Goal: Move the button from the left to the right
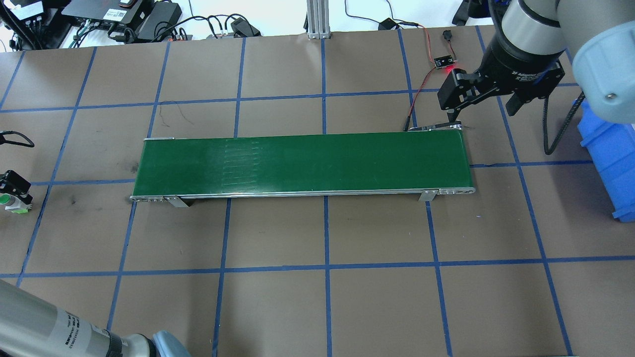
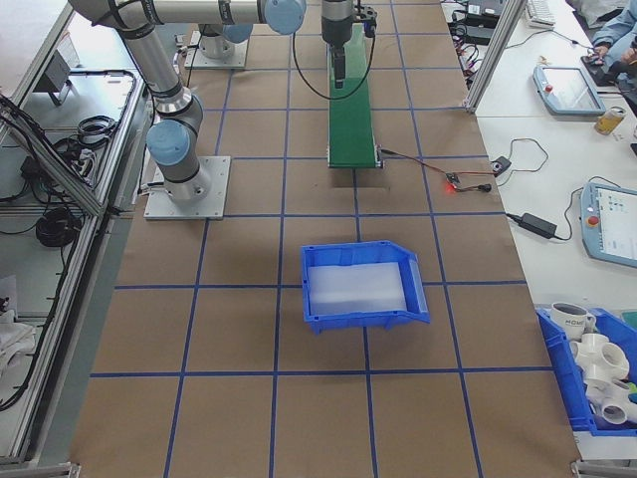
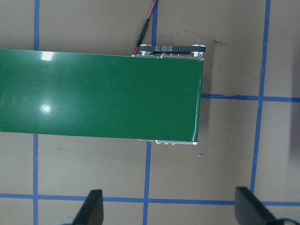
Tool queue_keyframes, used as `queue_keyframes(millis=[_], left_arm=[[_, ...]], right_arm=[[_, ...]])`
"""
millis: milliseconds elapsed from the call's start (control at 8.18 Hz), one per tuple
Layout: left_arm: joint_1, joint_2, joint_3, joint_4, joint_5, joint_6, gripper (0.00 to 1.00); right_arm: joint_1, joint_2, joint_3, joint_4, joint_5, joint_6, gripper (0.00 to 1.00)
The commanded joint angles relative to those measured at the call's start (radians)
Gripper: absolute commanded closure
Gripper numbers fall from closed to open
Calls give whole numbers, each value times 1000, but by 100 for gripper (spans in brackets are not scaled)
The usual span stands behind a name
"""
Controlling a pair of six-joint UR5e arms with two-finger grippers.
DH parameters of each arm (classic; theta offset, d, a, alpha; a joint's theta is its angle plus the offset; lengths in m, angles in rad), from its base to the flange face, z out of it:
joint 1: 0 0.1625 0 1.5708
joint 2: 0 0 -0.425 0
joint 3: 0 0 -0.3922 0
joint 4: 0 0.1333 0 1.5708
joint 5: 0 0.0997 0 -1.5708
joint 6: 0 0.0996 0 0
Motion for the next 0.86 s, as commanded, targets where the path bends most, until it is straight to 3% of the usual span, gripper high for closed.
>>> queue_keyframes(millis=[0, 245, 367, 612, 734], left_arm=[[0, -27, 0, 56, 15, 53, 0], [0, -40, 0, 57, 13, 54, 0], [0, -42, 0, 57, 12, 56, 9], [0, -42, -2, 56, 6, 68, 64], [0, -42, 0, 56, 4, 86, 100]], right_arm=[[1, 1, 1, 1, 4, 3, 0], [1, 2, 3, -1, 7, 3, 0], [4, 1, 3, 1, 8, 3, 0], [2, 2, 3, 1, 8, 3, 0], [2, 2, 3, 1, 7, 3, 0]])
